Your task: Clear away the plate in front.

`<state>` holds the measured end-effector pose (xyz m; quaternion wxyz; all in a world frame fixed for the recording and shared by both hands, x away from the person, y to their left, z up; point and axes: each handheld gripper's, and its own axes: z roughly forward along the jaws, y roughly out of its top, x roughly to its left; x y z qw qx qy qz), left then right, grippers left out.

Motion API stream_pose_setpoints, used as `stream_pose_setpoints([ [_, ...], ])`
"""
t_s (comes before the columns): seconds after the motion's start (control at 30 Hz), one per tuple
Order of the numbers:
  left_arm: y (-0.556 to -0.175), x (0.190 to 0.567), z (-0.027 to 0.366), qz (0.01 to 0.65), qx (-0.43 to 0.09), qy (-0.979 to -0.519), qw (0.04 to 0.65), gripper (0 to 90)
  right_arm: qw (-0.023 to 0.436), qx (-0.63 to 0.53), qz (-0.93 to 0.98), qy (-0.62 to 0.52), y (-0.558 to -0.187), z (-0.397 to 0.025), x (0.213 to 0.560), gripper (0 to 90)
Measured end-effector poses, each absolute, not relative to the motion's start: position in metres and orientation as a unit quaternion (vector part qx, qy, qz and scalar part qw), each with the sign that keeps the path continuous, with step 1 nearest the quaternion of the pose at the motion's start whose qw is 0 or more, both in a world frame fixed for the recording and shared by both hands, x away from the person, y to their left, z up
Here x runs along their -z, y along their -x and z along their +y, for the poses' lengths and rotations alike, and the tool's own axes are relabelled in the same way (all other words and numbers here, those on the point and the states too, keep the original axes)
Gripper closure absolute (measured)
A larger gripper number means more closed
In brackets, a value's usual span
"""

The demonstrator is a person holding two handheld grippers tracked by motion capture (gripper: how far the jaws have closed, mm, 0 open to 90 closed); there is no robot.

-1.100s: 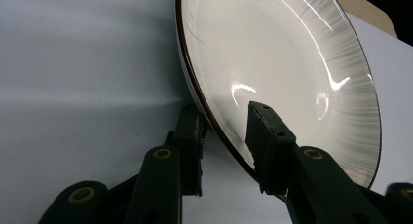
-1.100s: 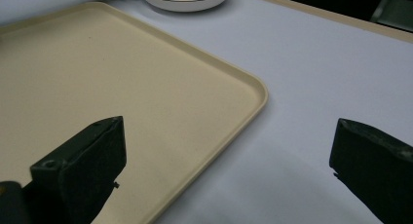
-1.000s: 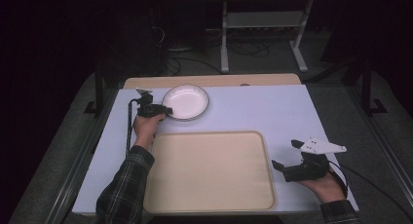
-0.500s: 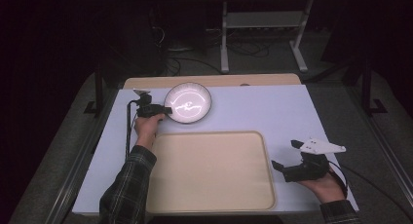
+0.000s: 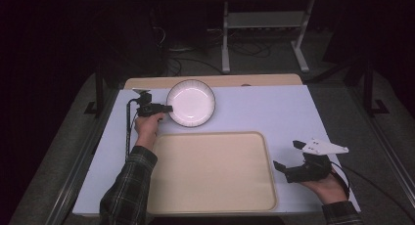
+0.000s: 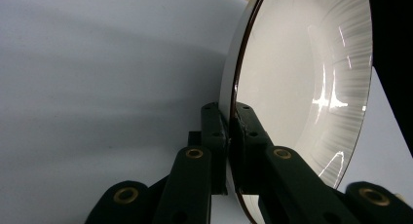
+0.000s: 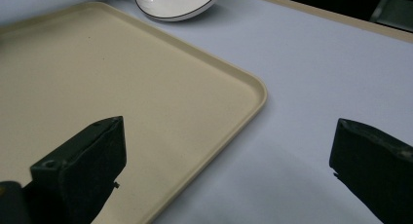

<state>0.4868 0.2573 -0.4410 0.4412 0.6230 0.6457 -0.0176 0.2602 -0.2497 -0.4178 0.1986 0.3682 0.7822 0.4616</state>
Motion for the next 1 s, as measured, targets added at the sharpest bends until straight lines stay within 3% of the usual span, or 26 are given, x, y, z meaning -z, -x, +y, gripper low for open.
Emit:
stream_pose_setpoints([
  [0.23, -0.485, 0.440, 0.258, 0.638, 0.017, -0.607, 0.472, 85.0, 0.198, -0.462, 0.782, -0.369, -0.260, -0.251, 0.417, 0.0],
  [0.57, -0.480, 0.427, 0.260, 0.616, -0.022, -0.614, 0.493, 84.6, 0.199, -0.464, 0.780, -0.370, -0.260, -0.252, 0.417, 0.0],
  [1.0, -0.461, 0.397, 0.270, 0.578, -0.034, -0.624, 0.524, 84.6, 0.201, -0.465, 0.777, -0.373, -0.259, -0.252, 0.417, 0.0],
])
